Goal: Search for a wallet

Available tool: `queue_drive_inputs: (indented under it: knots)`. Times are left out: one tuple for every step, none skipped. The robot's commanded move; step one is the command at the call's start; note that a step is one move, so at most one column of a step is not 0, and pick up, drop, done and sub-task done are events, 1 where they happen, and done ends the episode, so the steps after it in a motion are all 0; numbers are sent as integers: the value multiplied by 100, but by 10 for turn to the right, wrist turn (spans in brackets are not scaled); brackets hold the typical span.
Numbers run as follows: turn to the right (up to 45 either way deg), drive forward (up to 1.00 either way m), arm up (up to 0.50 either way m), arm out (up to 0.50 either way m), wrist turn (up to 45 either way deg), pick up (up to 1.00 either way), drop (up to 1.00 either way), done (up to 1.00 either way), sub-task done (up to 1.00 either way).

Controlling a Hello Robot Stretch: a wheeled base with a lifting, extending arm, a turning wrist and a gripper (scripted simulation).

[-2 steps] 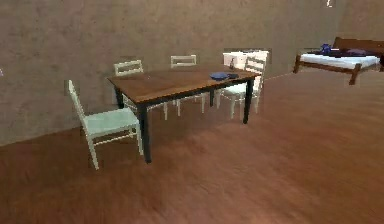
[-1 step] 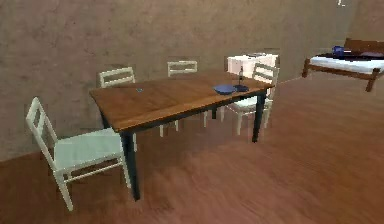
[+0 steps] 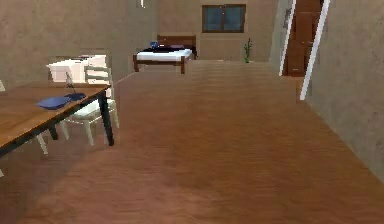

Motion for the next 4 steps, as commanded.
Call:
queue_drive_inputs:
  knots:
    - [450,0,0,0,0,0,0,0,0]
    - [90,0,0,0,0,0,0,0,0]
    - [0,10,0,0,0,0,0,0,0]
    - [-390,0,0,0,0,0,0,0,0]
